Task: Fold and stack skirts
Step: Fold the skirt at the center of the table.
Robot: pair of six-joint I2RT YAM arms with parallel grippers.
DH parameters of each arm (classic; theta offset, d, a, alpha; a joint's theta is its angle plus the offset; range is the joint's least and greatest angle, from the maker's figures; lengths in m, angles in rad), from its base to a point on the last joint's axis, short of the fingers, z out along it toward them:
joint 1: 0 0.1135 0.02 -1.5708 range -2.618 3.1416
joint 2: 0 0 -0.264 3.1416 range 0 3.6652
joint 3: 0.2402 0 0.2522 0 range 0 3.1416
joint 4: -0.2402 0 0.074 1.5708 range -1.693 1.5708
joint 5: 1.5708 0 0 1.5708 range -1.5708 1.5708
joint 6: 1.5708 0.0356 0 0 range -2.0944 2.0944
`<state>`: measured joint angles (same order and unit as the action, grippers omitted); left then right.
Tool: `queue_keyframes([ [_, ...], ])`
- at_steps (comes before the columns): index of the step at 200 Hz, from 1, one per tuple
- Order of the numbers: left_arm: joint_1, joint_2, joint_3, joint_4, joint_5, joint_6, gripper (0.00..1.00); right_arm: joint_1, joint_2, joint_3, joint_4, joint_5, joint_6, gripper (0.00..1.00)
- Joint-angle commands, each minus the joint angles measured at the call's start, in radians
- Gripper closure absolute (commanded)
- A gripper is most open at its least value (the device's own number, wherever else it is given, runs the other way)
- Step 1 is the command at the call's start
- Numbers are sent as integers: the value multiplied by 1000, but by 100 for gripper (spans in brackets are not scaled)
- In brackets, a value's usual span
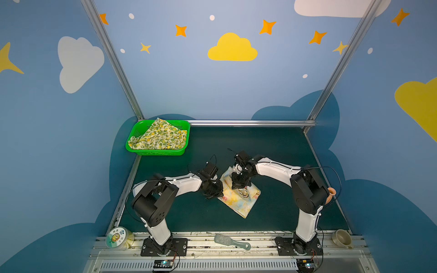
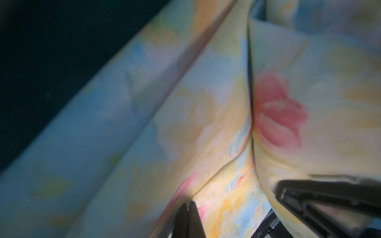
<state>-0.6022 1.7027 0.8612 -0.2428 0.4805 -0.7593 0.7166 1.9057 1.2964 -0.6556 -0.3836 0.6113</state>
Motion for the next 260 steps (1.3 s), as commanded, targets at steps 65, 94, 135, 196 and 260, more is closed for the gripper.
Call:
queue_keyframes([
  [65,12,-178,-5,-72,-64,23,94,21,17,-62,58,28,12,98],
  [94,25,-198,0,-80,-76,30,93,33,-11,-77,71,32,17,81],
  [135,48,-215,2,-85,-79,37,93,47,-49,-74,59,27,24,69],
  [196,89,-246,32,-122,-86,71,93,53,-86,-68,53,-13,38,63],
  [260,102,-225,104,-133,-68,97,91,54,-153,-85,54,-49,50,59],
])
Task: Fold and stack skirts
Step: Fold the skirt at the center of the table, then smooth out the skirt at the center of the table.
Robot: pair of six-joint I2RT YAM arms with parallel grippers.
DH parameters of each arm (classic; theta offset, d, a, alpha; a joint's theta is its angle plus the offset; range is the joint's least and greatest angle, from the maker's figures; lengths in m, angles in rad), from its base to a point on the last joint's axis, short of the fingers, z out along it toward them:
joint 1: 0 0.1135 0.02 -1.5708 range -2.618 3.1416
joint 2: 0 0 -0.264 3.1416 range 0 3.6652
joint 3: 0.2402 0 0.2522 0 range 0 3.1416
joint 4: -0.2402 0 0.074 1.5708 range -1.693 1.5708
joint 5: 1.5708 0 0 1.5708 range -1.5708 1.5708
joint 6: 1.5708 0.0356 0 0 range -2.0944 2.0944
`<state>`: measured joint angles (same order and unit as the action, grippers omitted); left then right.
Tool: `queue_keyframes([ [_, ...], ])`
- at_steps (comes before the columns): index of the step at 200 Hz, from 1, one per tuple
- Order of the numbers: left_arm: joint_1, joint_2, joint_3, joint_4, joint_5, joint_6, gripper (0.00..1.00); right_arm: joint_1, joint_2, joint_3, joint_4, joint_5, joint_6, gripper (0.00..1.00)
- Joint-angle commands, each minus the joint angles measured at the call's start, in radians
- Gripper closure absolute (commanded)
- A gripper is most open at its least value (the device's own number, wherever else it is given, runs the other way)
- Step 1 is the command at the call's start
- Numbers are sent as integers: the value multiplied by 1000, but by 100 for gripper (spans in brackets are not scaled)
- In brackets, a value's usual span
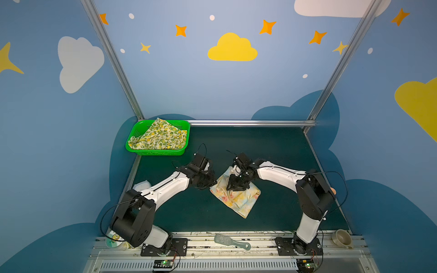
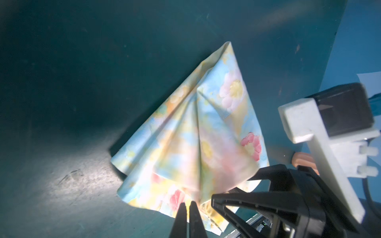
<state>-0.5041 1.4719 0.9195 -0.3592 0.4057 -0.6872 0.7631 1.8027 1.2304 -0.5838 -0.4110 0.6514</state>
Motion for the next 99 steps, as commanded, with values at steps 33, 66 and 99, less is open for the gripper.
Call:
queue_keyframes([
  [33,4,54,100,25,27,17,90,6,-95,-63,4,-41,22,58],
  [66,-8,149,180,81,78,-12,89,6,-115,-108,0,-41,28,62],
  [99,-49,261,243,87,84,-11,90,2,-120,-144,-1,-29,29,74],
])
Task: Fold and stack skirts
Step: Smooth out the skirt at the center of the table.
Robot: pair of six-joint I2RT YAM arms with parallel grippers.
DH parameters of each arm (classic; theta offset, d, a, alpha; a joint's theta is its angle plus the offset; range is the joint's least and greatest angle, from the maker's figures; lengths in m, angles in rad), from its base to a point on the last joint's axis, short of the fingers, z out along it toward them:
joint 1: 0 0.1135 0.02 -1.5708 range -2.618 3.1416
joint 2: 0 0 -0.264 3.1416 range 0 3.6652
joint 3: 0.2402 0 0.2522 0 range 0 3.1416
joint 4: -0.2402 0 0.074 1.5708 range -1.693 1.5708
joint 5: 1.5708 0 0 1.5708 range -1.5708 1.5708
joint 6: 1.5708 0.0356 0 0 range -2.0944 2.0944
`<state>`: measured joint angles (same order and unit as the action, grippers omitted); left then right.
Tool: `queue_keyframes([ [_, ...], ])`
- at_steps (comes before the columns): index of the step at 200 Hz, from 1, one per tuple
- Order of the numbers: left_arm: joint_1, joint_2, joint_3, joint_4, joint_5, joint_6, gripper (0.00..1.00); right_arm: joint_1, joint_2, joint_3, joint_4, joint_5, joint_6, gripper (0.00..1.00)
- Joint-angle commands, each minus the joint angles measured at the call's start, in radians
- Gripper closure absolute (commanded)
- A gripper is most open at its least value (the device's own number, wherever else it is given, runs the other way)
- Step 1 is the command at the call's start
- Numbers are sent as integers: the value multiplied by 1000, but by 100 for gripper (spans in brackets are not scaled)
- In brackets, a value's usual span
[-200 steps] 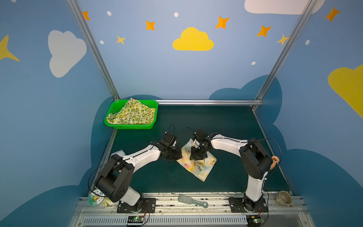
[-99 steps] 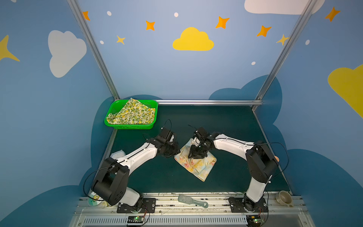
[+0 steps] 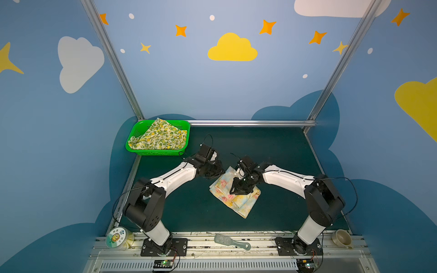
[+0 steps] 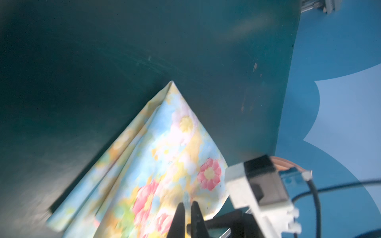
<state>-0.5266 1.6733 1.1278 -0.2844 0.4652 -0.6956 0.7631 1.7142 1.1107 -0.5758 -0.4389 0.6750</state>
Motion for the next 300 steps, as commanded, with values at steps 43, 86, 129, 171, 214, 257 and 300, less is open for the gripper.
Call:
queue_keyframes([
  [43,-14,48,-21,-2,22,-5,82,7,-97,-64,-27,50,17,65],
  [86,23,14,-98,-23,4,17,57,26,-68,-22,-92,129,-18,63],
  [129,14,21,-74,7,18,-4,57,48,-5,-39,-115,164,-29,76],
  [171,8,48,-53,-26,29,17,57,48,-13,-95,-104,160,-23,83],
  [214,-8,74,3,-28,46,16,59,52,-37,-59,-134,149,-30,88],
  [257,-17,154,56,-16,45,-3,62,44,-51,9,-136,126,-54,90],
  [300,-19,234,55,-31,32,5,67,20,19,-25,-48,61,-48,93],
])
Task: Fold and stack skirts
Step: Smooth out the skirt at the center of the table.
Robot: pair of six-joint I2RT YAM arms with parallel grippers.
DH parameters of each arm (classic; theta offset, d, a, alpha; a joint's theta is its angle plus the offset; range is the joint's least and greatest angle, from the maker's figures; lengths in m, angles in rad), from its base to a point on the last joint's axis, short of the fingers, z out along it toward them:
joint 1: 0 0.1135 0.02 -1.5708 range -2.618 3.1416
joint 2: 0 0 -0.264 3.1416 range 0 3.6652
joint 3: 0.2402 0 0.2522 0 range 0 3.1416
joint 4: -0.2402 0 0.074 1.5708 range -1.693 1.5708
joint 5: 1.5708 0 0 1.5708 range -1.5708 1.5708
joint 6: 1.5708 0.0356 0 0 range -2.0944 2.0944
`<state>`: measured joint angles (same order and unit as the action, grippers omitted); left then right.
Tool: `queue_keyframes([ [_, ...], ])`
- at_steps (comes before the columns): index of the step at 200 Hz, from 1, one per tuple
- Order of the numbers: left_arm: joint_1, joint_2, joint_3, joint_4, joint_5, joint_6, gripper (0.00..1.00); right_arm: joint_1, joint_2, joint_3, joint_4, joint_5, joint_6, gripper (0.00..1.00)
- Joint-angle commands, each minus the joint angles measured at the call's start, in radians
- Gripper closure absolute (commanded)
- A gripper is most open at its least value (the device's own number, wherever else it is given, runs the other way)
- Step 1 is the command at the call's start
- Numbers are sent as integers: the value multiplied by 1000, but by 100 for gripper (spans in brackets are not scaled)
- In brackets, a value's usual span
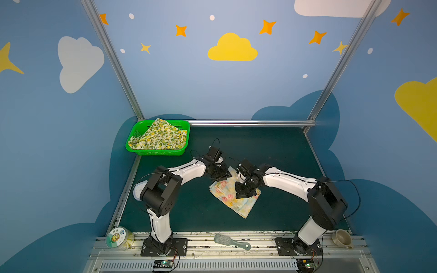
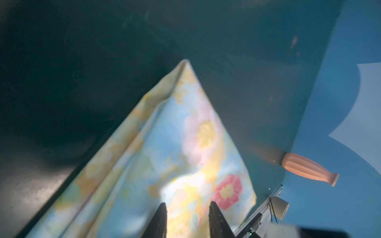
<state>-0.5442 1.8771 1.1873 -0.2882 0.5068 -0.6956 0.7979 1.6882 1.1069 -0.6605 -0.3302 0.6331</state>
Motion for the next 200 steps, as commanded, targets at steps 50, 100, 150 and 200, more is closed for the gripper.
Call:
queue_keyframes([
  [50,-1,27,-135,18,0,-24,69,-36,80,-128,87,-92,-1,96],
  [100,11,61,-139,44,-32,-18,69,-25,88,-164,83,-63,15,98],
  [150,20,188,74,44,-48,46,70,41,116,-95,105,-42,70,100],
  [200,22,110,150,43,-24,62,70,-5,-26,-20,20,-87,42,100],
])
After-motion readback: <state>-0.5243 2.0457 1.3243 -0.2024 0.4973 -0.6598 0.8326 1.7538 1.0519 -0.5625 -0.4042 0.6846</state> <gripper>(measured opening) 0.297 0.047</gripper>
